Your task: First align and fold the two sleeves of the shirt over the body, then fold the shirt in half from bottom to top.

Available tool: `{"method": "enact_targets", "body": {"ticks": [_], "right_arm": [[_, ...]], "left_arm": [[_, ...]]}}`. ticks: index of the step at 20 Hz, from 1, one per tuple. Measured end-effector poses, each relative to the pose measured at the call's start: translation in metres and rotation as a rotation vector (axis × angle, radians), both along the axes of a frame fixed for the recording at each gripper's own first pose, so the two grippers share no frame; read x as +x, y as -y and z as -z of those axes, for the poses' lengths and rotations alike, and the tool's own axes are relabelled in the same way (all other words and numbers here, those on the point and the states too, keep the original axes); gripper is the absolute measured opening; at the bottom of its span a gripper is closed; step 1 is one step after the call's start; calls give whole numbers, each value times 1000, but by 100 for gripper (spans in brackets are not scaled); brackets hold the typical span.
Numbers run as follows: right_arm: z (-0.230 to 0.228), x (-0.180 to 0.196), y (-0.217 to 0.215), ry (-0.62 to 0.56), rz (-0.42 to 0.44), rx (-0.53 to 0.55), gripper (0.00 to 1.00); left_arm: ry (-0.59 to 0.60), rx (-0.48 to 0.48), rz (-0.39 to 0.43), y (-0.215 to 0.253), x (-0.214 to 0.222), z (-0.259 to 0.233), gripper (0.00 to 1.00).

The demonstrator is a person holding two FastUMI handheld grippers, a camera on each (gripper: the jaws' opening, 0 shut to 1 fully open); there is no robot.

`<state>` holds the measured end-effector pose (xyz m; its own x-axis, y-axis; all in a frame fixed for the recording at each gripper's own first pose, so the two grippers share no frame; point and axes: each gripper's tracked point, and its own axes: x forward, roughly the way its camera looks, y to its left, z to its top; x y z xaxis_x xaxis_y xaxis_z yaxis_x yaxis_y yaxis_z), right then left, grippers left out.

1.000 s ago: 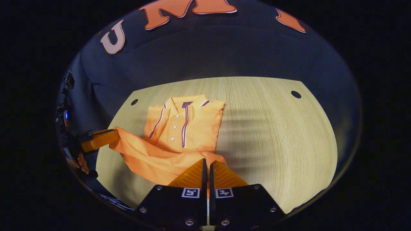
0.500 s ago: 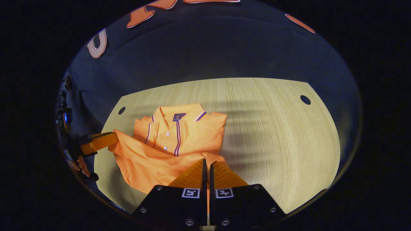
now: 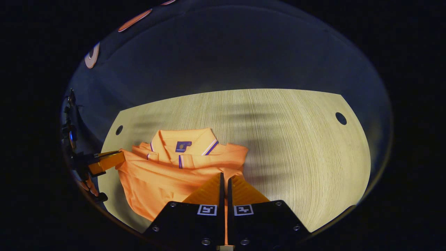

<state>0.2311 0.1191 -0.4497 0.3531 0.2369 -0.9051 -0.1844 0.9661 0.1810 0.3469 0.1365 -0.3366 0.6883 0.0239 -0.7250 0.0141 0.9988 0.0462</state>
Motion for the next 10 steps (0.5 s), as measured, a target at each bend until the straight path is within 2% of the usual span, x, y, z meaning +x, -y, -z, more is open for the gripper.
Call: {"method": "enact_targets", "body": {"ticks": [4, 6, 8, 9, 10], "right_arm": [[11, 14, -3, 12, 13, -11, 4], [17, 23, 1, 13, 56, -27, 4], [15, 31, -2, 20, 98, 1, 4], [9, 32, -4, 16, 108, 33, 3], [6, 35, -3, 26, 117, 45, 4]], "left_arm": [[7, 4, -18, 1, 11, 7, 3], [12, 28, -30, 0, 16, 7, 6], [12, 73, -51, -9, 17, 2, 19], [42, 81, -57, -9, 21, -4, 50], [81, 72, -51, -6, 26, -14, 58]]}}
